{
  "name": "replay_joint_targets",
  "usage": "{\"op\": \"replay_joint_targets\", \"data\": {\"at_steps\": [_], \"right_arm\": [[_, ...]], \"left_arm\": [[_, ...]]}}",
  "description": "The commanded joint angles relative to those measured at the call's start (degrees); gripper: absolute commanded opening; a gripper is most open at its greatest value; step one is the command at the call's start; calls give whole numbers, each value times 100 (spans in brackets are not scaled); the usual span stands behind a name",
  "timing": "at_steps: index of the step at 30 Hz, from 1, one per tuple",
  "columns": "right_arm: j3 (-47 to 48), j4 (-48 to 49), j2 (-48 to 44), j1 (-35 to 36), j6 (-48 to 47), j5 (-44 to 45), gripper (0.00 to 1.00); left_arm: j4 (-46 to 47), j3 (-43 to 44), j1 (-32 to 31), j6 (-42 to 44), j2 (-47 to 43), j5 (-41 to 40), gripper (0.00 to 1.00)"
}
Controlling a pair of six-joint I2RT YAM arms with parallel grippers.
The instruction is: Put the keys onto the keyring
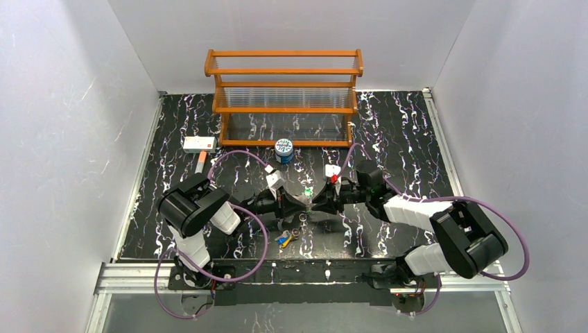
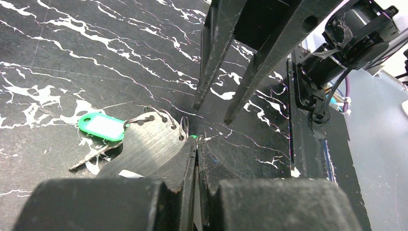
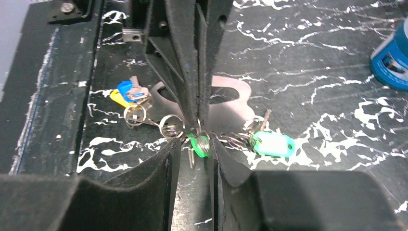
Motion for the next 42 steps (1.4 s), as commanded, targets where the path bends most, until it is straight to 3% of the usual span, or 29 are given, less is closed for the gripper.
{"op": "replay_joint_targets", "data": {"at_steps": [1, 17, 32, 42], "right_arm": [[-12, 466, 36, -34, -32, -769, 37], [360, 481, 703, -37, 45, -895, 37], [83, 1341, 587, -100, 692, -1139, 36], [278, 1245, 953, -101, 647, -1419, 27]], "left_arm": [[1515, -101, 18, 196, -292, 116, 0], [1513, -93, 20, 145, -500, 232, 0], [1512, -133, 18, 174, -615, 218, 0], [1508, -137, 19, 170, -727, 174, 0]]}}
